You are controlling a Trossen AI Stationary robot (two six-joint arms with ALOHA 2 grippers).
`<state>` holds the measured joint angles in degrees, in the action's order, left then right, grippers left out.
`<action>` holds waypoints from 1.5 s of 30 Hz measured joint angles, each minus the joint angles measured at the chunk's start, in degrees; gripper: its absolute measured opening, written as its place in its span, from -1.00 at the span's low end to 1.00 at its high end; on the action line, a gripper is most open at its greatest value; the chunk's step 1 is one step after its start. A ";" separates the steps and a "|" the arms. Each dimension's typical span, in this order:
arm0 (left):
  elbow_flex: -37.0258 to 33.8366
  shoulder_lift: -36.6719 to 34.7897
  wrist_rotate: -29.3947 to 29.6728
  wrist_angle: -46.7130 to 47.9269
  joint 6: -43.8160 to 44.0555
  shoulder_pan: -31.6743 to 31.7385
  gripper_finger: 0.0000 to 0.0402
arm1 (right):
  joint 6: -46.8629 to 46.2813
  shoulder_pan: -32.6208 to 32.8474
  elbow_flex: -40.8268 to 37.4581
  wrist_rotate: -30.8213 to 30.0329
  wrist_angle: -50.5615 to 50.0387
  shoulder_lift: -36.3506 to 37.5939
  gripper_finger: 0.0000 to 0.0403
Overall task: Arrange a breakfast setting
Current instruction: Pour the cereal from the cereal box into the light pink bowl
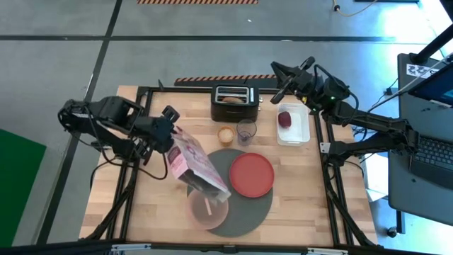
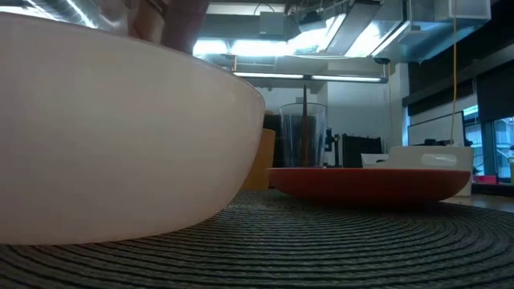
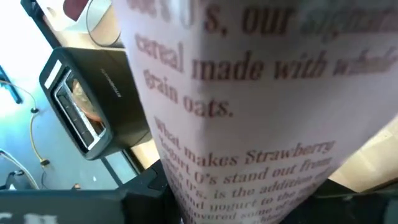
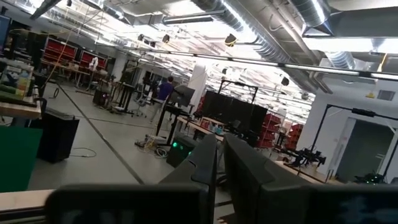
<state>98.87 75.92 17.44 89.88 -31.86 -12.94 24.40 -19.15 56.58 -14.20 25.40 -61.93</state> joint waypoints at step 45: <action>-9.90 5.55 22.45 0.16 -10.88 -11.15 -0.21 | 3.02 -0.01 0.00 0.92 -3.03 0.00 -0.83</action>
<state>88.97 81.47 39.89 90.04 -42.74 -24.09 27.42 -19.16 56.58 -13.28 22.37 -61.93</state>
